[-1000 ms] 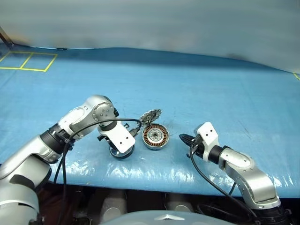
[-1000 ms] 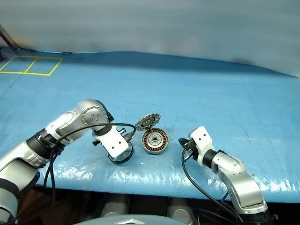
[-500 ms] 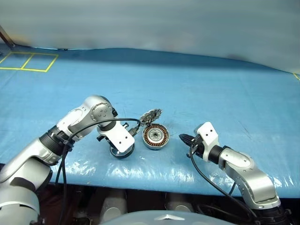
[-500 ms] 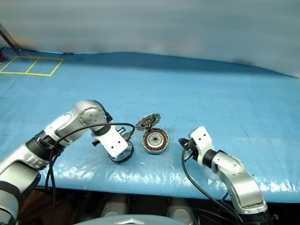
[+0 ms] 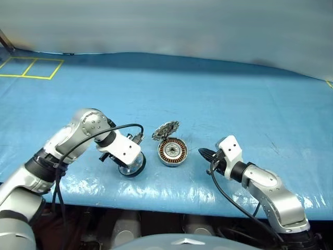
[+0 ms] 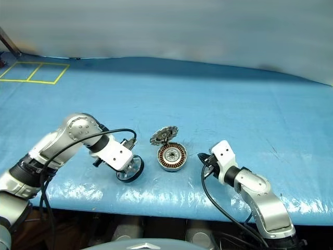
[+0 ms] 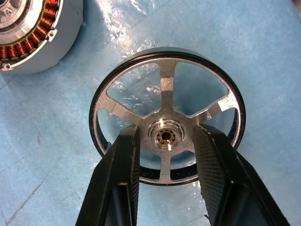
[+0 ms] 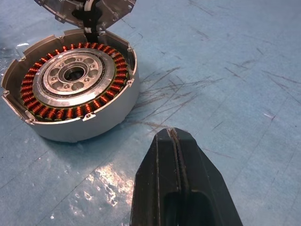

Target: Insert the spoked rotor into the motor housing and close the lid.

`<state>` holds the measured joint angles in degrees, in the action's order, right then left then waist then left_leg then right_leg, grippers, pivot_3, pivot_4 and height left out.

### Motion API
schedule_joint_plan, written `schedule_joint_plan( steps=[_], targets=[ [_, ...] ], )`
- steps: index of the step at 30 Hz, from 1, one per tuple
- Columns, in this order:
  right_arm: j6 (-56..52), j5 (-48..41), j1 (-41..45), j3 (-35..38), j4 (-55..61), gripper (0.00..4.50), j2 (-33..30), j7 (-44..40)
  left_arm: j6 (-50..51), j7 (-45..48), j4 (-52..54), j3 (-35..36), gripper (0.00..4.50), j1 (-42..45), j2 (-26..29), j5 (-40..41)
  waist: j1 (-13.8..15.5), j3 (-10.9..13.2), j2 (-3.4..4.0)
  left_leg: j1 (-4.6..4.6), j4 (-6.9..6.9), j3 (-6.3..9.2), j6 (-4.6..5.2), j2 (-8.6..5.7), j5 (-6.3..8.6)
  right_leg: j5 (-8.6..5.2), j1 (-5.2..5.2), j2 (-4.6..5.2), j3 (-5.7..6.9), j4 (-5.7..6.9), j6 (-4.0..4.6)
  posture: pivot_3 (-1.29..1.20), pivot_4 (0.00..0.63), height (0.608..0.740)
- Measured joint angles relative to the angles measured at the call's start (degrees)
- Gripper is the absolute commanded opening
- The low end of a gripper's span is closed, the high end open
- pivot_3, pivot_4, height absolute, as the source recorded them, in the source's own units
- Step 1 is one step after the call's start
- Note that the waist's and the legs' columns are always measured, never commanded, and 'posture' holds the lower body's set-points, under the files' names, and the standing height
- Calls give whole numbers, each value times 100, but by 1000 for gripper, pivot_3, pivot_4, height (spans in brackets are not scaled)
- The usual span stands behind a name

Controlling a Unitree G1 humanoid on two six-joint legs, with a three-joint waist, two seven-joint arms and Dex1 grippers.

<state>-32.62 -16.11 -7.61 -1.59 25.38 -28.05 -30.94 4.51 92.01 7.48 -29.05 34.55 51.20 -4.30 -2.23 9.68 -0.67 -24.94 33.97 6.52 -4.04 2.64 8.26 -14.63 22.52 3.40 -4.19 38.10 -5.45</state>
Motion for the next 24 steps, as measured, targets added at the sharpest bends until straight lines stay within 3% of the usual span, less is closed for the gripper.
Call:
schedule_joint_plan(
  steps=[5, 10, 24],
  targets=[
    [138, 9, -35, -3, -18, 0, 149, 94, 613, 38, 338, 53, 1343, 11, -68, 836, 11, 1, -2, -1, 9, 0, 0, 0, 0, 0, -2, 1, 0, 0, 0, 0, 150, 740],
    [284, 36, -67, -13, -41, 0, 315, 219, 896, 11, 282, 82, 1343, 287, -705, 1176, 13, 1, -3, -3, 9, 0, 0, -1, 0, 0, -1, 0, 2, 1, -1, 0, 150, 740],
    [836, 163, -290, -4, -251, 0, 601, 390, 231, -610, -1444, -220, 1343, 1271, -1940, 323, 2, 2, -3, -1, 5, 0, 0, -2, 0, 1, 0, -1, 0, 0, -2, 0, 150, 740]
  ],
)
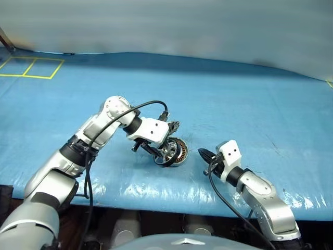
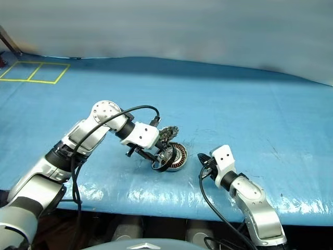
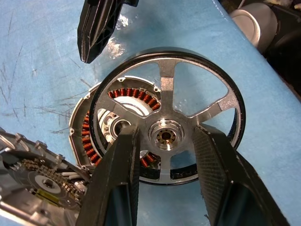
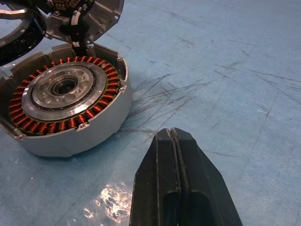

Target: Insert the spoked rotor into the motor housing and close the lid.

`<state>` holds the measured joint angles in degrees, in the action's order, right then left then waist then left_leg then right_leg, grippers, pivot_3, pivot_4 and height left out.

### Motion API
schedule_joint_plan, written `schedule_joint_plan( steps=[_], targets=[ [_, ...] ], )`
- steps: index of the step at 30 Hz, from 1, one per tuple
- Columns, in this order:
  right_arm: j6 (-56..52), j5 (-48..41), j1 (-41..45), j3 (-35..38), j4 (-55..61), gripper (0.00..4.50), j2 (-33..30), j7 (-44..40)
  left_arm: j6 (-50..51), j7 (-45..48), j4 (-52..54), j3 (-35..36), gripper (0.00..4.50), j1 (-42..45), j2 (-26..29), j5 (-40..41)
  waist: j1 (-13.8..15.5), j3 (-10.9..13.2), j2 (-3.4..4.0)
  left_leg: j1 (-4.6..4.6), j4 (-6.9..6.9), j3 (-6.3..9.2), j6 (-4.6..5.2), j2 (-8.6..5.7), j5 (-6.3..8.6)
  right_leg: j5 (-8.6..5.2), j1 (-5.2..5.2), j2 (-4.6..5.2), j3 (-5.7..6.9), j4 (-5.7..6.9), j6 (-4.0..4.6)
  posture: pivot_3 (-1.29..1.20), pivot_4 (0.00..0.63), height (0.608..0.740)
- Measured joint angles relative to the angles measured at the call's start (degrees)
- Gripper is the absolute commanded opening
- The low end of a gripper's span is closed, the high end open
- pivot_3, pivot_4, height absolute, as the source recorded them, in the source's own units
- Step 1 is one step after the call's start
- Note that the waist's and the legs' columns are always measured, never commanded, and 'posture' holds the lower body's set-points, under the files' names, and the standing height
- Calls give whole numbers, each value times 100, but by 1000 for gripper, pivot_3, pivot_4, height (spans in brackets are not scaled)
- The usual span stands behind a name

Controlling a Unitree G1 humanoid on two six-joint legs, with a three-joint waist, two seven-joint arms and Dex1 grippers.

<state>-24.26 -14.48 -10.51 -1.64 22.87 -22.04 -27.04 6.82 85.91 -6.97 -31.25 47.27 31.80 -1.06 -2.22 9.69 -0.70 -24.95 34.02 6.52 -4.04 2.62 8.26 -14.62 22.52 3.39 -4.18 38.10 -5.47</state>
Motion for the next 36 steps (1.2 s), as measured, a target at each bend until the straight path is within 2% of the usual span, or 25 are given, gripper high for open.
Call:
schedule_joint_plan(
  steps=[15, 25, 36],
  targets=[
    [955, -307, -351, -3, -369, 0, 204, -684, -602, -85, -623, -102, 1343, 254, -443, -459, 12, 0, 0, 2, 8, 0, 0, -2, 0, 2, -9, 2, -2, -1, -4, 0, 150, 740],
    [1620, -516, -575, -3, -809, 0, 379, -1077, -583, -21, -626, -102, 1343, 293, -483, -476, 11, 0, 0, 2, 7, 0, 0, -2, 0, 2, -8, 2, -2, -2, -3, 0, 150, 740],
    [1752, -510, -540, -6, -938, 0, 440, -1123, -199, 53, -513, -84, 1343, 341, -577, -223, 11, 0, 0, 1, 5, 0, 0, -2, 0, 2, -6, 1, -2, -2, -3, 0, 150, 740]
  ],
)
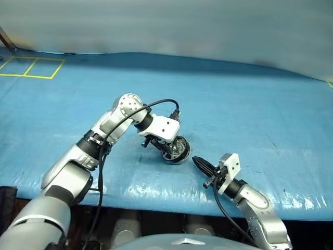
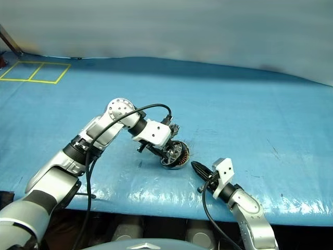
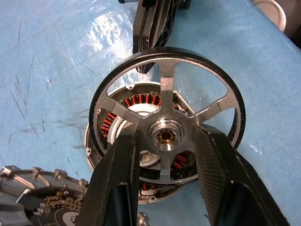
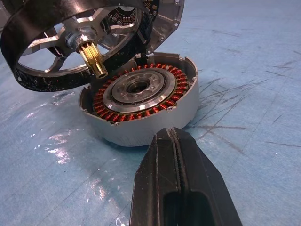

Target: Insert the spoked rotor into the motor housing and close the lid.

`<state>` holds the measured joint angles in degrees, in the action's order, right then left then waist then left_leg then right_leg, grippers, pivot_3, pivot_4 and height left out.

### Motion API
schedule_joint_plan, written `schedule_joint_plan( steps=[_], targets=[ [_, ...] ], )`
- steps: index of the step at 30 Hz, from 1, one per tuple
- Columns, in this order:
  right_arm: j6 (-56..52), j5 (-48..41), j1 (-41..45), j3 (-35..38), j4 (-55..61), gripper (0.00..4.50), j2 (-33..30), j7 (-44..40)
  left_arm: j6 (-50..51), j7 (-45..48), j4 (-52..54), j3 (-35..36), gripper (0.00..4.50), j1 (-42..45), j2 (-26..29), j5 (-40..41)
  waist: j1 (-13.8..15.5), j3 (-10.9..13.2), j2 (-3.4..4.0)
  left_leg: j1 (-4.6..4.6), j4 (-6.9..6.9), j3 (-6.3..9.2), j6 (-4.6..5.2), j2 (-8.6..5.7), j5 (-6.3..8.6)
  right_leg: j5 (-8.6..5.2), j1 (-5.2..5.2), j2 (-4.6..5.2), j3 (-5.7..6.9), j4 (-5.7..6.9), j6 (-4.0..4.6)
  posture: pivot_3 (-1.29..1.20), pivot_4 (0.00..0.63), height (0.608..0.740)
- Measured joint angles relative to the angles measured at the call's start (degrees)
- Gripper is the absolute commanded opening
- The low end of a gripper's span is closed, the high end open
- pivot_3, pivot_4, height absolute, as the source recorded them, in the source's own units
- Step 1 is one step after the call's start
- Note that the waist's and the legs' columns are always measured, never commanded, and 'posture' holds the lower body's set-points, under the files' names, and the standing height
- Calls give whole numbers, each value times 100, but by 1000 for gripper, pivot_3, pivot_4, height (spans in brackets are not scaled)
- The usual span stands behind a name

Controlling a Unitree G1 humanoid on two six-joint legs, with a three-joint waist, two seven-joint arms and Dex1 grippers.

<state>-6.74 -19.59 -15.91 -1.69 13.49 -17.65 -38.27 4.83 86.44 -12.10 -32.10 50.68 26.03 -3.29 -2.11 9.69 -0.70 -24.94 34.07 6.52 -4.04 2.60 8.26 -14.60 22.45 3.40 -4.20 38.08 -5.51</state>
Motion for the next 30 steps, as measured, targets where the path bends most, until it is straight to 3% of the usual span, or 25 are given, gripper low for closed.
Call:
schedule_joint_plan(
  steps=[30],
  targets=[
    [-9, 95, -4, -23, 25, 0, 13, 247, -645, -353, -146, -97, 1343, 78, 24, -782, 5, 0, 0, 2, -1, 0, 0, 0, 0, 0, -2, 0, 0, 0, 0, 0, 150, 740]
  ],
)
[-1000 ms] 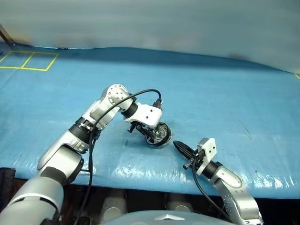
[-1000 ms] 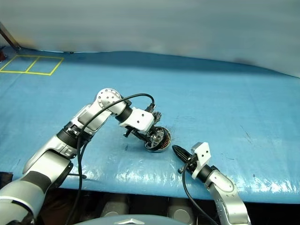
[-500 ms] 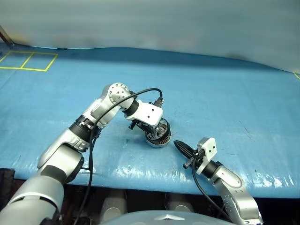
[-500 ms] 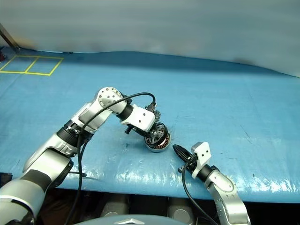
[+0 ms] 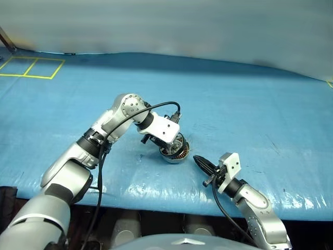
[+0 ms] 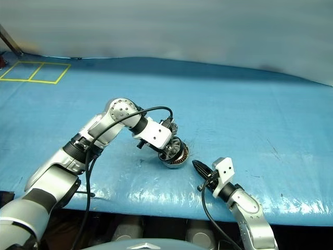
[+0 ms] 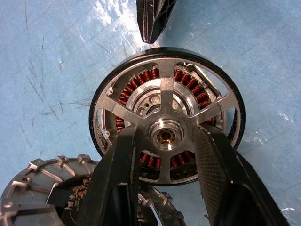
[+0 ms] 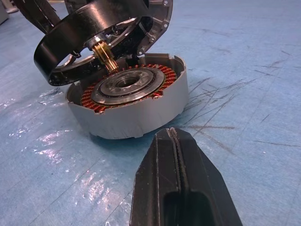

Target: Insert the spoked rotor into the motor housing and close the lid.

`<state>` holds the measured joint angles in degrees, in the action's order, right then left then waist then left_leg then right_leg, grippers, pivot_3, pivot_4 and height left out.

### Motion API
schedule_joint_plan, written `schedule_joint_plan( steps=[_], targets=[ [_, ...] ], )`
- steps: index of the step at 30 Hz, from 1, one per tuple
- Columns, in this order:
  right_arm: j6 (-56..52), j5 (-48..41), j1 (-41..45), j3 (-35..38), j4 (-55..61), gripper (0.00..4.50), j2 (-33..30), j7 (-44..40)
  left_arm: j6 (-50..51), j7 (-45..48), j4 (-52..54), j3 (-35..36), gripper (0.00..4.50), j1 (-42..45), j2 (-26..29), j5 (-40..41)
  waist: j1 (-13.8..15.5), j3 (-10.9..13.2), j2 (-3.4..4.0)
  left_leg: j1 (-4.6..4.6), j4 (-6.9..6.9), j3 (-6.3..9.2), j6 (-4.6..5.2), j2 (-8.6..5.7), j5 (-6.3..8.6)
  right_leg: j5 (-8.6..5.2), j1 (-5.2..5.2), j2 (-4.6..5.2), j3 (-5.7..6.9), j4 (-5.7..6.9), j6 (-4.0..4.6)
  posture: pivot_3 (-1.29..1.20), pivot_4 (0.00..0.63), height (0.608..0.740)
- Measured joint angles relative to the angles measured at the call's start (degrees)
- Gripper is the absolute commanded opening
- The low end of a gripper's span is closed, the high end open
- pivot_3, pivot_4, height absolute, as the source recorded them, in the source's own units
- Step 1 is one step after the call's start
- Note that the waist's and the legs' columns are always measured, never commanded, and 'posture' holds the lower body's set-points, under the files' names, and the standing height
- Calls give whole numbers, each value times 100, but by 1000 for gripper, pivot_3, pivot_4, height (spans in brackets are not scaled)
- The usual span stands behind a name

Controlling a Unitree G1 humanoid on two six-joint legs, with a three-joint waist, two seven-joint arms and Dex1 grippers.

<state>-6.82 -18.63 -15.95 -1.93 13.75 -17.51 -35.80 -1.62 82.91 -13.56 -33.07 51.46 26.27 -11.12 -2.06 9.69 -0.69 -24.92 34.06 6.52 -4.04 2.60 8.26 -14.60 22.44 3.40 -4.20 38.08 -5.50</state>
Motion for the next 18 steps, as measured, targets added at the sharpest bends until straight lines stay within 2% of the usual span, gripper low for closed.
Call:
schedule_joint_plan(
  steps=[7, 9, 10, 13, 18],
  targets=[
    [-13, 0, -13, -40, 12, 0, 1, 52, 0, -23, -120, -4, 1343, 0, -38, -10, -4, 0, 0, -1, -1, 0, 0, 0, 0, 0, 1, 0, 0, 0, 0, 0, 150, 740],
    [-16, -1, -15, -68, 15, 0, 3, 64, -41, -56, -167, -4, 2093, 0, -56, -30, -3, 0, 0, -1, -1, 0, 0, 0, 0, 0, 1, 0, 0, 0, 0, 0, 150, 740],
    [-17, -1, -16, -81, 18, 0, 2, 70, -62, -71, -185, -5, 2296, 0, -68, -43, -3, 0, 0, -1, 0, 0, 0, 0, 0, 0, 1, 0, 0, 0, 0, 0, 150, 740],
    [-22, -2, -20, -103, 27, 0, 2, 78, -137, -108, -219, -10, 3296, 0, -91, -125, 0, 0, 0, -1, 1, 0, 0, 0, 0, 0, 1, 0, 0, 0, 0, 0, 150, 740],
    [-94, -2, -62, -104, 51, 0, -2, 97, -176, -212, -246, -19, 3296, 0, -140, -195, -2, 0, 0, -2, -1, 0, 0, 0, 0, 0, 2, 0, 0, 0, 0, 0, 150, 740]
  ],
)
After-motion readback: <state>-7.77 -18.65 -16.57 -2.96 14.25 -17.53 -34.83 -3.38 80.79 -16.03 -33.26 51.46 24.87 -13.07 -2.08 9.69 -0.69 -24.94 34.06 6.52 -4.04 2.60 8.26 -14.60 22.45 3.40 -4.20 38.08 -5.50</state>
